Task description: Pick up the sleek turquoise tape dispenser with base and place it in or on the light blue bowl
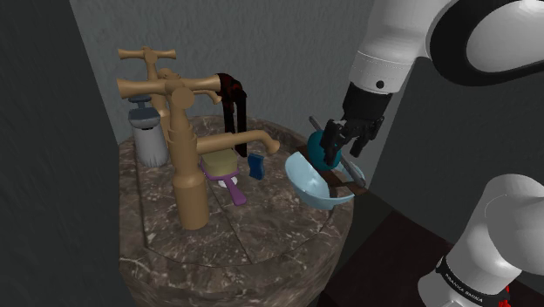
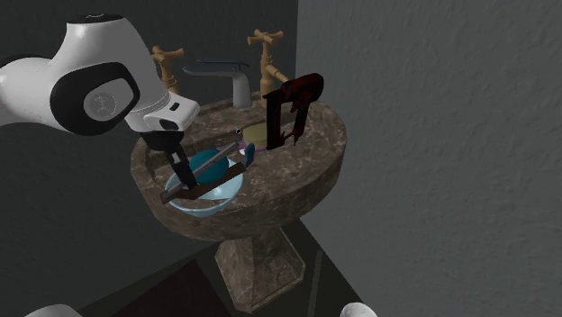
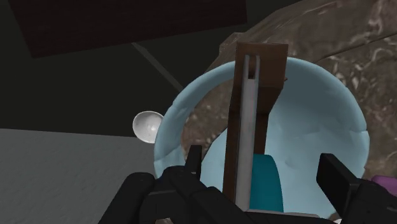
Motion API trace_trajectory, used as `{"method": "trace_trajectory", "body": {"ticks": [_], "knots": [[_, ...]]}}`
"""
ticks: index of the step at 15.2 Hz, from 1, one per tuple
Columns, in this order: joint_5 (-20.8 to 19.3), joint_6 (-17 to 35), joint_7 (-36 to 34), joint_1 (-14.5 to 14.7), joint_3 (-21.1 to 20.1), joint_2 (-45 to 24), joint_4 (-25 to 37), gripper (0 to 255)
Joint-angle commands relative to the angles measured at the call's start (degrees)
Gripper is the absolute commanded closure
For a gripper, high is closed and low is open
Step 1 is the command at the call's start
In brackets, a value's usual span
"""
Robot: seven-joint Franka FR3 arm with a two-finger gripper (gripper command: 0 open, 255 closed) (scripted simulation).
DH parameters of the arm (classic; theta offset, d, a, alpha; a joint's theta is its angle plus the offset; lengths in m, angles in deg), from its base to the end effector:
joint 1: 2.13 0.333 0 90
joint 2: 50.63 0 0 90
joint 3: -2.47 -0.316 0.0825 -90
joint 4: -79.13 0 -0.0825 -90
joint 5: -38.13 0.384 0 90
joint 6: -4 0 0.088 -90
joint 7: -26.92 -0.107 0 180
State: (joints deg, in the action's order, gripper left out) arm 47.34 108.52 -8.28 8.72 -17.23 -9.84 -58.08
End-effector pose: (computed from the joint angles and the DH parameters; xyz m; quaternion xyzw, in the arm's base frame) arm 0.2923 0.2130 0.5537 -0.9939 0.0893 -0.0654 0.0015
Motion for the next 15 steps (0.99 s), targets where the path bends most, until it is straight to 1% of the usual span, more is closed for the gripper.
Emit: {"method": "trace_trajectory", "body": {"ticks": [1, 3, 7, 15], "knots": [[0.0, 0.0, 0.0, 0.0, 0.0, 0.0, 0.0, 0], [0.0, 0.0, 0.0, 0.0, 0.0, 0.0, 0.0, 0], [-0.7, -7.2, -0.2, -0.3, 0.9, -0.1, 7.3, 0], [-0.7, -7.2, -0.2, -0.3, 0.9, -0.1, 7.3, 0]]}}
